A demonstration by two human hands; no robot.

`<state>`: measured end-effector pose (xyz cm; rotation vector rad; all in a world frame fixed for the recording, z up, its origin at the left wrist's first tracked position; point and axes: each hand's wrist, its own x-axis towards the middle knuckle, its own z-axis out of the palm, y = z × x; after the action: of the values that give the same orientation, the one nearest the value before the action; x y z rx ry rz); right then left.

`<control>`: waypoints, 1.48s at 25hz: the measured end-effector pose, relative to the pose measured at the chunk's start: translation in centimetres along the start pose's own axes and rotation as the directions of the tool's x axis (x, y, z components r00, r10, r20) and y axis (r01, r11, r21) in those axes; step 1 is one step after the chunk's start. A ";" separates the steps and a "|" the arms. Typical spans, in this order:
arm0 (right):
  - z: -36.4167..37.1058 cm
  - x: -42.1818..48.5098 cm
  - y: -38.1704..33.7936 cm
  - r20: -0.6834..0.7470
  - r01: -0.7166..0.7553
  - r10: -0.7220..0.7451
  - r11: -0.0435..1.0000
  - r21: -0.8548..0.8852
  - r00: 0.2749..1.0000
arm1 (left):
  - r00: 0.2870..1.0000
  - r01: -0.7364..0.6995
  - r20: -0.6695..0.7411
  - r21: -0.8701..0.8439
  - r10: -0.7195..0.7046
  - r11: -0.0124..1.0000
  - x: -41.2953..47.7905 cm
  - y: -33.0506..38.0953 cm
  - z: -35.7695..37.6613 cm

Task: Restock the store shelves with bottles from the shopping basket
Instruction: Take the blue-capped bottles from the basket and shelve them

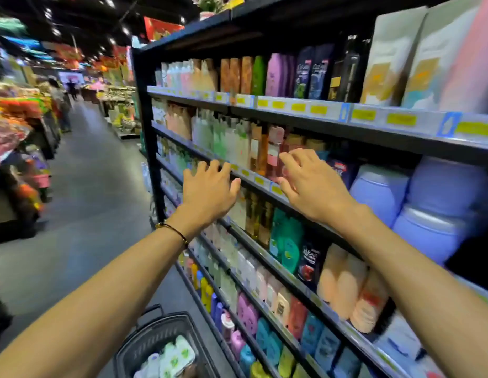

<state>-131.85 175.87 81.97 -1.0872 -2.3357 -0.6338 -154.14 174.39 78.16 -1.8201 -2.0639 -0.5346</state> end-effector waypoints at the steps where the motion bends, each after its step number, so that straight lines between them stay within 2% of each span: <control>1: 2.5 1.8 -2.4 0.029 0.023 -0.024 0.999 0.048 0.999 | 0.998 0.053 0.022 0.008 -0.053 0.999 -0.4 -3.1 1.5; 7: 17.6 8.6 -15.6 0.191 0.122 -0.173 0.960 0.254 0.966 | 0.952 0.282 0.087 0.110 -0.292 0.953 -4.1 -19.4 8.6; 13: 30.6 9.7 -24.9 0.377 0.104 -0.267 0.911 0.400 0.887 | 0.878 0.366 0.268 0.153 -0.396 0.918 -8.2 -29.7 17.3; 20: 45.7 9.1 -29.1 0.519 0.111 -0.400 0.859 0.500 0.755 | 0.741 0.468 0.423 0.232 -0.521 0.853 -10.7 -34.6 28.7; 23: 52.7 7.9 -30.0 0.532 0.122 -0.464 0.823 0.555 0.708 | 0.648 0.523 0.491 0.269 -0.582 0.809 -11.7 -35.6 34.4; 25: 57.7 6.4 -30.9 0.571 0.070 -0.462 0.815 0.576 0.679 | 0.576 0.570 0.537 0.277 -0.616 0.774 -12.8 -36.2 38.5; 32: 72.7 -1.1 -35.4 0.730 -0.020 -0.493 0.823 0.568 0.473 | 0.342 0.639 0.710 0.304 -0.615 0.706 -20.2 -39.1 53.5; 37: 82.5 -8.5 -40.0 0.799 -0.039 -0.473 0.852 0.522 0.372 | 0.325 0.642 0.709 0.321 -0.626 0.697 -26.8 -43.1 64.2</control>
<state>-177.56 196.50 4.79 -0.9775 -3.3501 0.7298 -193.81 177.77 6.70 -1.2131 -3.4441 0.1922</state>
